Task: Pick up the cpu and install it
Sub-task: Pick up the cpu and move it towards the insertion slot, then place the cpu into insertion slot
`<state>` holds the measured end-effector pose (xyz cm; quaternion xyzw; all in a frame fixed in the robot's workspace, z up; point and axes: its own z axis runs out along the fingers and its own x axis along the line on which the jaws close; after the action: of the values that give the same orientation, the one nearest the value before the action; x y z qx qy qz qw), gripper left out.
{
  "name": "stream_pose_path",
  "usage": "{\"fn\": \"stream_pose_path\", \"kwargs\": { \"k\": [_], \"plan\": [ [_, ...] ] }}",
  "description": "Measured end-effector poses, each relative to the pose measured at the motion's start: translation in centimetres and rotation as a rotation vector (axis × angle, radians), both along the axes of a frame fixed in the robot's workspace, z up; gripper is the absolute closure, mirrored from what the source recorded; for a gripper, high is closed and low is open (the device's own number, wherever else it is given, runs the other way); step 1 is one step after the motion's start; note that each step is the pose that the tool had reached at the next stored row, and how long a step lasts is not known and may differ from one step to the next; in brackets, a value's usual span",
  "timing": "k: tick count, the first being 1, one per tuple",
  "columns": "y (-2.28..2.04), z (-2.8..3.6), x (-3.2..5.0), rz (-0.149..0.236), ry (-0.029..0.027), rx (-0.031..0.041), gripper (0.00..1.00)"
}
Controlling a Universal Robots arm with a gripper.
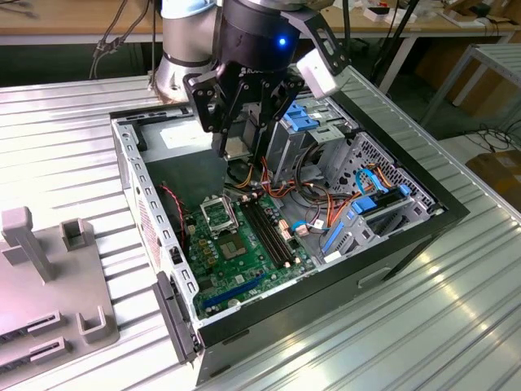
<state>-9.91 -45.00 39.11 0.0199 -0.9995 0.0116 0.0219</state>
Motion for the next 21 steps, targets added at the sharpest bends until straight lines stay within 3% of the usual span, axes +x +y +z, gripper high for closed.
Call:
{"fn": "stream_pose_path", "kwargs": {
  "k": [14,21],
  "plan": [
    [0.00,0.00,0.49,0.000,-0.0001,0.0001,0.53],
    [-0.22,0.00,0.49,0.000,-0.0001,-0.0001,0.53]
  ]
}}
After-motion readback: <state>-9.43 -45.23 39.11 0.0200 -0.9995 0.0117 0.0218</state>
